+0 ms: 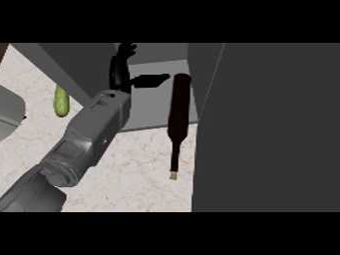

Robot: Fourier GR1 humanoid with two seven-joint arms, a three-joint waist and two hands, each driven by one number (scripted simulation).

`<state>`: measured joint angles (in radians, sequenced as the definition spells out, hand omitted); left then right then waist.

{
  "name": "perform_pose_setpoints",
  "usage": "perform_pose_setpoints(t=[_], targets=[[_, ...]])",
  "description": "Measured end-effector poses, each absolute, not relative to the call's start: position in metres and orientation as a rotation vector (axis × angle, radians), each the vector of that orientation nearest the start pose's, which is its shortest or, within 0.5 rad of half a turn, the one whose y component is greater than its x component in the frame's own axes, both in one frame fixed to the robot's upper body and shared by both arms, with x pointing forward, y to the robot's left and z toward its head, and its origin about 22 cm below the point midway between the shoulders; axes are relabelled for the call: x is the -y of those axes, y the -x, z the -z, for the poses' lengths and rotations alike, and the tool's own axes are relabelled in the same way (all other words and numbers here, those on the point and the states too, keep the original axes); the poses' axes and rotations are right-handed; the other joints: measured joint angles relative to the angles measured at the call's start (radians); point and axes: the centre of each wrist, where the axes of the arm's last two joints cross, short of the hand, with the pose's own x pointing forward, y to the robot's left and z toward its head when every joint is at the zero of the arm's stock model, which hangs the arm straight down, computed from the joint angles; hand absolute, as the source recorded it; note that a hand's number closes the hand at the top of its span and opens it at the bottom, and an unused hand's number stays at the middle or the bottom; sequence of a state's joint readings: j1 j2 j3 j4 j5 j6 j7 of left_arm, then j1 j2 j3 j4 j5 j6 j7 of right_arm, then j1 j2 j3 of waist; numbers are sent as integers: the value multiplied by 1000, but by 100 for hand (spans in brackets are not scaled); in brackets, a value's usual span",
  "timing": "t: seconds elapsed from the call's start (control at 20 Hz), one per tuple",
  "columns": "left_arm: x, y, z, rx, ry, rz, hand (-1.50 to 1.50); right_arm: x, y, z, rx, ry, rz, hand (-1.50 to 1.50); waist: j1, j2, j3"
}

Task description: Pick up the wine, place it into the cabinet and close the cabinet

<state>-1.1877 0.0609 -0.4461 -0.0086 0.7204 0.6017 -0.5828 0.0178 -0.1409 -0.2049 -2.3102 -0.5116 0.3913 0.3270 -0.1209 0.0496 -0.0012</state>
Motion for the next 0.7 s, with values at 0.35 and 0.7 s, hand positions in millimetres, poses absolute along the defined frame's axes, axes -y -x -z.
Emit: perform_pose_setpoints(t=[0.35, 0.7], targets=[[-131, -434, -26, 1690, -500, 7, -150, 276, -175, -169, 2011, -402, -316, -150, 3, -1, 0], [-129, -433, -25, 1742, -460, 24, -150, 274, -171, -169, 2011, -402, -320, -150, 6, -3, -1]])
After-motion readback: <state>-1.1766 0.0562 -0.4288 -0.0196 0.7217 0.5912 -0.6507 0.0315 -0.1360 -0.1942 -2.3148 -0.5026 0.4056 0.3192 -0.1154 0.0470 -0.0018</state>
